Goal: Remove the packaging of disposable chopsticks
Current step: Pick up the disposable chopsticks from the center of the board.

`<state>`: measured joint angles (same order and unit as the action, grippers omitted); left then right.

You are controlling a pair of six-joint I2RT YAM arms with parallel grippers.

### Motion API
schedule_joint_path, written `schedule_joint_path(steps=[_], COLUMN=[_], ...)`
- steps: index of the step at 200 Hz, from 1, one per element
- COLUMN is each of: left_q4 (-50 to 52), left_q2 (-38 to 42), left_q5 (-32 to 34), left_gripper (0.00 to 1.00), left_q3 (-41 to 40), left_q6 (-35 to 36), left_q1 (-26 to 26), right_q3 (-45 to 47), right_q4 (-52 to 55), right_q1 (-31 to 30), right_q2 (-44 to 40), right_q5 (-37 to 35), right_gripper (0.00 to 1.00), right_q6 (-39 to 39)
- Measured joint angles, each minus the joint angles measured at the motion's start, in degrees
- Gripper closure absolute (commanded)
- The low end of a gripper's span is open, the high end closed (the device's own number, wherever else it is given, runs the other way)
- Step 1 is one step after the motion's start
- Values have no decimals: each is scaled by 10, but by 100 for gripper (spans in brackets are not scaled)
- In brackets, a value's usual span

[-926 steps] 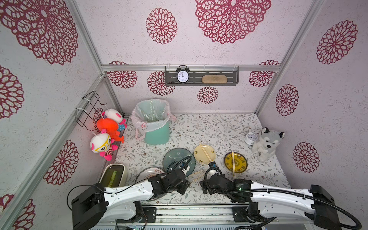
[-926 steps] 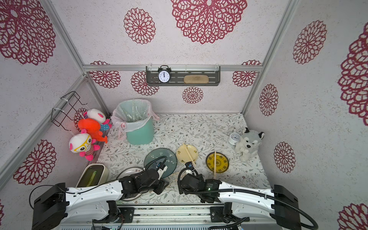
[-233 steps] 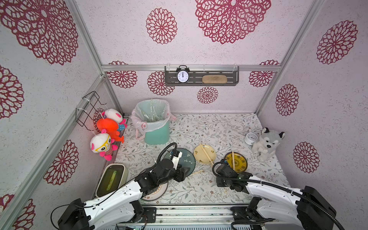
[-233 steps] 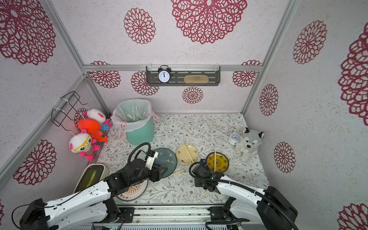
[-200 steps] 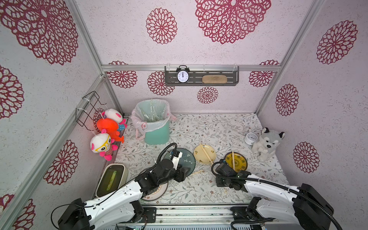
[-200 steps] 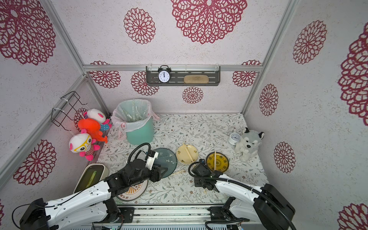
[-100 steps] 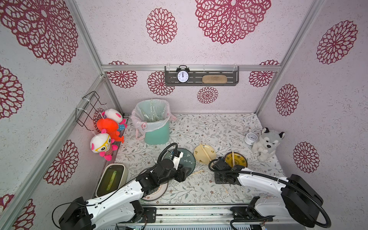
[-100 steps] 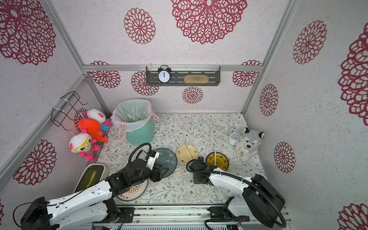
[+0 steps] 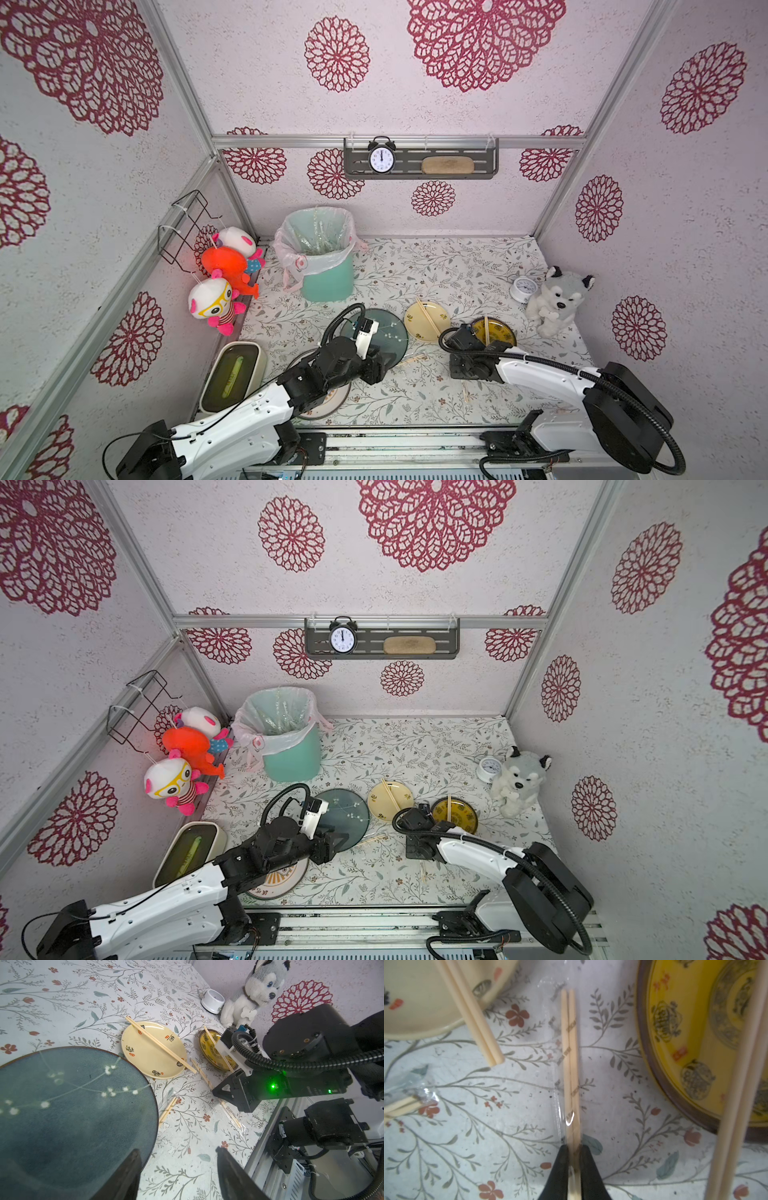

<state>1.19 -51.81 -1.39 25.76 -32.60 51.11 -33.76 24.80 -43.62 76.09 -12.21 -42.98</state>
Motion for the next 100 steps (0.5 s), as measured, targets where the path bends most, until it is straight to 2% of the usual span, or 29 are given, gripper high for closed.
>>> schedule_joint_path(steps=[12, 31, 64, 100], left_q4=[0, -1, -1, -1], left_q2=[5, 5, 5, 4], left_q5=[0, 0, -1, -4], left_gripper=[39, 39, 39, 39], left_q3=[-1, -3, -4, -4], left_q6=[0, 0, 0, 0], left_q1=[0, 0, 0, 0], right_q3=[-3, -3, -1, 12], right_q4=[-1, -7, -30, -49], right_q1=[3, 15, 34, 37], right_q2=[3, 7, 8, -11], right_q5=[1, 9, 26, 30], right_gripper=[81, 93, 100, 100], right_q6=[4, 9, 19, 20])
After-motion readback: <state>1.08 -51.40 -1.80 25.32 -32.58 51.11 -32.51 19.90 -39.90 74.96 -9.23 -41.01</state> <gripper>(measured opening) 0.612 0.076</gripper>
